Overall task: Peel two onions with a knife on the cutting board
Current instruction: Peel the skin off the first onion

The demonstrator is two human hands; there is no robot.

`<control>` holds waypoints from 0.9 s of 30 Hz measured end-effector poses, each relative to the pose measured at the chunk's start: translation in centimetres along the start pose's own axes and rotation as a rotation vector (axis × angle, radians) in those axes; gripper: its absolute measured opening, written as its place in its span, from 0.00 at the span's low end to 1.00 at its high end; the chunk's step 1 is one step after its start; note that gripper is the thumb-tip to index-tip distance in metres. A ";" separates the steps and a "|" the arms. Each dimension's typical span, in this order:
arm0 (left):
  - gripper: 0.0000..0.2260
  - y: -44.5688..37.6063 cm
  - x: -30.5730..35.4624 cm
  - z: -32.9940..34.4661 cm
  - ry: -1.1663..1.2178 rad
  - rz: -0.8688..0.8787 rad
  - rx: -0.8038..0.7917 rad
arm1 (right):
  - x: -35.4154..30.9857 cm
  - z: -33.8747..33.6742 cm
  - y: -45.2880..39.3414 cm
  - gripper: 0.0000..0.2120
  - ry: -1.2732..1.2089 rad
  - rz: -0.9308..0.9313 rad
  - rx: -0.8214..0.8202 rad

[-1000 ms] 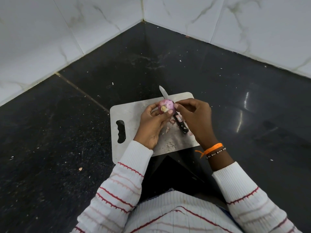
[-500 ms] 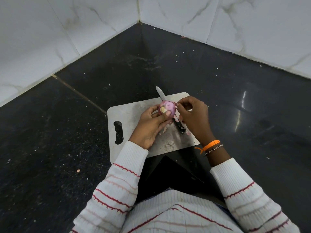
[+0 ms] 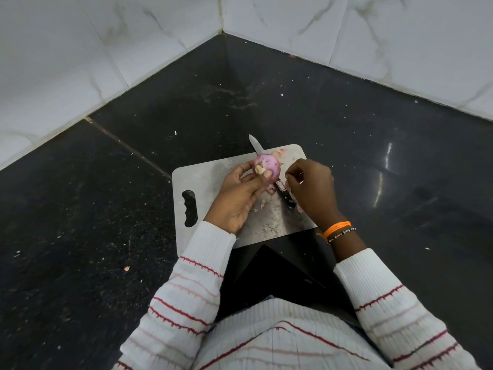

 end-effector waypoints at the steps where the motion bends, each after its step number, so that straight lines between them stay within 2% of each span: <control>1: 0.22 -0.1 0.0 -0.1 -0.009 0.005 0.008 | -0.2 0.0 0.1 0.06 -0.012 -0.011 0.001; 4: 0.21 -0.1 -0.1 -0.4 -0.026 0.014 0.025 | -0.9 -0.4 0.0 0.11 -0.271 0.107 0.010; 8: 0.19 -0.1 -0.4 -0.4 -0.030 0.000 -0.004 | -1.9 0.1 0.6 0.09 -0.889 0.373 -0.172; 12: 0.18 0.1 -0.3 0.0 -0.086 -0.020 -0.068 | -2.1 0.0 0.9 0.08 -1.100 0.492 -0.163; 16: 0.18 0.6 0.0 0.4 -0.106 -0.025 -0.131 | -1.4 -0.7 0.5 0.09 -0.994 0.446 -0.087; 21: 0.18 1.0 0.7 0.8 -0.108 -0.002 -0.207 | -0.1 -1.1 -0.1 0.07 -0.592 0.308 0.066; 24: 0.22 0.9 1.0 0.7 -0.115 0.028 -0.138 | -0.7 -1.1 -0.1 0.09 -0.529 0.215 0.013; 27: 0.26 0.8 0.7 0.1 -0.121 0.026 -0.016 | -1.7 -1.5 0.1 0.07 -0.579 0.157 0.056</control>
Point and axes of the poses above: each hand's wrist, its own y-axis away from the middle knuckle, its own z-axis out of the palm, x = y × z, the point moved 5 cm from there along -y, towards the middle knuckle, and after that the axes turned 3 degrees about -y, right-handed, at the moved point
